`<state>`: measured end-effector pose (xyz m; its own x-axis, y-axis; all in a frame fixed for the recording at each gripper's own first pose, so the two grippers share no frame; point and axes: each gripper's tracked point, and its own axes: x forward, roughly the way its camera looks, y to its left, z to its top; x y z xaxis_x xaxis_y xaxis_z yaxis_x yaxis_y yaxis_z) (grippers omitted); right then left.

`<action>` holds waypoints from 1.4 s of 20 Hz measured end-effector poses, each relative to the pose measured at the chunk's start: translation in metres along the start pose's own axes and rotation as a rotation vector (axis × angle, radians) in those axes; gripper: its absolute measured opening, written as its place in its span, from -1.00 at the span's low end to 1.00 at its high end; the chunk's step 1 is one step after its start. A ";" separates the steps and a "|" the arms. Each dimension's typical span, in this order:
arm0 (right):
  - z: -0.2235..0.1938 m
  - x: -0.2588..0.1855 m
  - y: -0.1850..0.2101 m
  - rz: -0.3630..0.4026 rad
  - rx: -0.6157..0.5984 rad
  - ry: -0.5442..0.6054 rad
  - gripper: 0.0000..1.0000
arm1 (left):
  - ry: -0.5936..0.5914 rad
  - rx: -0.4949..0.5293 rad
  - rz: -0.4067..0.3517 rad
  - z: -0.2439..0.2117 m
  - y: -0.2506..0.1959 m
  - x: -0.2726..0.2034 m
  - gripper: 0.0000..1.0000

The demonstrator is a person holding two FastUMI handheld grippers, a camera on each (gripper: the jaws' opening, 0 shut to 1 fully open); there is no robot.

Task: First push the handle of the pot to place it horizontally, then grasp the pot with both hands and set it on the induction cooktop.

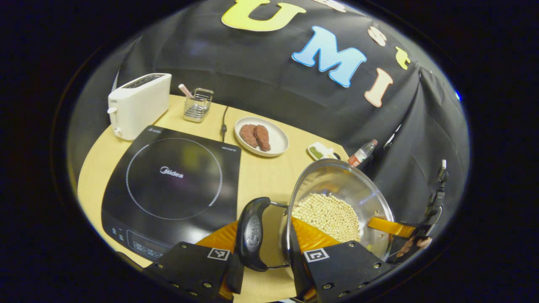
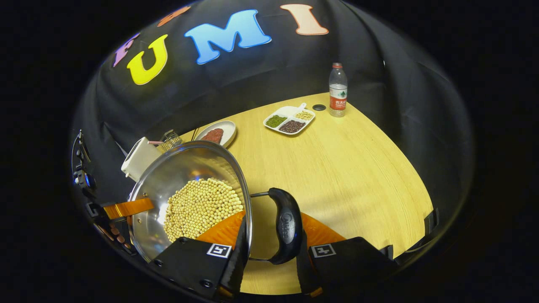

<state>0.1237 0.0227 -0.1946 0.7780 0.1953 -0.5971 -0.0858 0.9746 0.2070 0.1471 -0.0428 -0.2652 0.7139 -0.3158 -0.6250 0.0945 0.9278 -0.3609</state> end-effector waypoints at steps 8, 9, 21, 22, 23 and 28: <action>-0.008 0.008 0.076 0.062 -0.053 0.004 0.02 | -0.066 -0.035 0.050 0.019 0.070 -0.045 0.05; -0.008 0.010 0.085 0.067 -0.064 0.006 0.01 | -0.071 -0.042 0.057 0.021 0.078 -0.049 0.05; -0.012 0.051 0.176 0.117 -0.091 0.041 0.01 | -0.108 -0.077 0.121 0.046 0.174 -0.063 0.05; -0.011 0.057 0.184 0.121 -0.094 0.042 0.01 | -0.114 -0.088 0.126 0.049 0.183 -0.063 0.05; -0.010 0.063 0.191 0.126 -0.103 0.044 0.01 | -0.118 -0.096 0.133 0.050 0.190 -0.062 -0.03; -0.007 0.094 0.225 0.149 -0.140 0.056 0.07 | -0.135 -0.128 0.159 0.059 0.230 -0.055 0.05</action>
<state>0.1731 0.2608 -0.2101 0.7151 0.3401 -0.6107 -0.2854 0.9396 0.1890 0.1708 0.1996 -0.2734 0.7998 -0.1303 -0.5859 -0.1094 0.9282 -0.3557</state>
